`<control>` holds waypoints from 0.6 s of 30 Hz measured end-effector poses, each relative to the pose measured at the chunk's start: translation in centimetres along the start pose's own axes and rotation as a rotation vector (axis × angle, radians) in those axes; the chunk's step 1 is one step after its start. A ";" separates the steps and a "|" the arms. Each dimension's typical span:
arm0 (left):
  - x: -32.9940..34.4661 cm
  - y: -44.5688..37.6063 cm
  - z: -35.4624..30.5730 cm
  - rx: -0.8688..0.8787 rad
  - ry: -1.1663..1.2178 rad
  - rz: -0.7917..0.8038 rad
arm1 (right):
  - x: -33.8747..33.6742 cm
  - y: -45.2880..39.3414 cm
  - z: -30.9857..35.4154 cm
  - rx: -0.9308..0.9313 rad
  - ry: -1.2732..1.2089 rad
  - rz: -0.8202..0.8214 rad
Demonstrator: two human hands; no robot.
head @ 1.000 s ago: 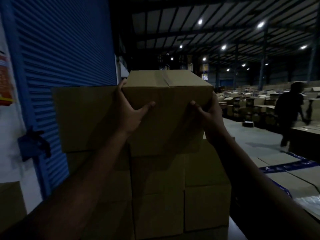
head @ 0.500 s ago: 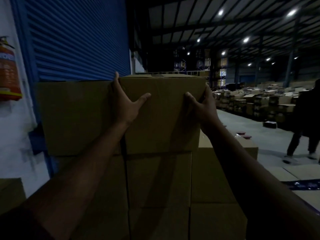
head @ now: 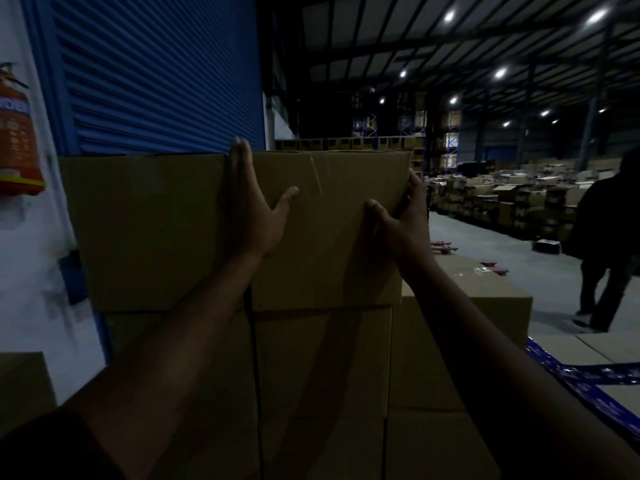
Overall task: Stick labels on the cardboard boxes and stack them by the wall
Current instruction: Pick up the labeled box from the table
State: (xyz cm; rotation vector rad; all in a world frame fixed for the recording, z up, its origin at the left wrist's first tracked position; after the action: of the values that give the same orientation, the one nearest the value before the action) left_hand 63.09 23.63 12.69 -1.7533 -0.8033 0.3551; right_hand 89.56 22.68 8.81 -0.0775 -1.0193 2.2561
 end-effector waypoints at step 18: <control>-1.0 1.2 0.3 0.096 0.017 0.050 | 0.1 4.2 0.9 -0.196 0.166 -0.138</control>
State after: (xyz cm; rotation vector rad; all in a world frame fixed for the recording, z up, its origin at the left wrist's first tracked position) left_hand 62.60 23.00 11.37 -1.6871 -0.7196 0.4052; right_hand 86.93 20.11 6.57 -0.2655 -1.1175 1.9860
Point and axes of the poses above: each hand's wrist, its own y-axis away from the middle knuckle, its own x-axis out of the palm, z = x × y, the point moved 8 cm from there along -y, towards the middle knuckle, and after that the axes turned 14 degrees about -z, right-handed, at the moved point
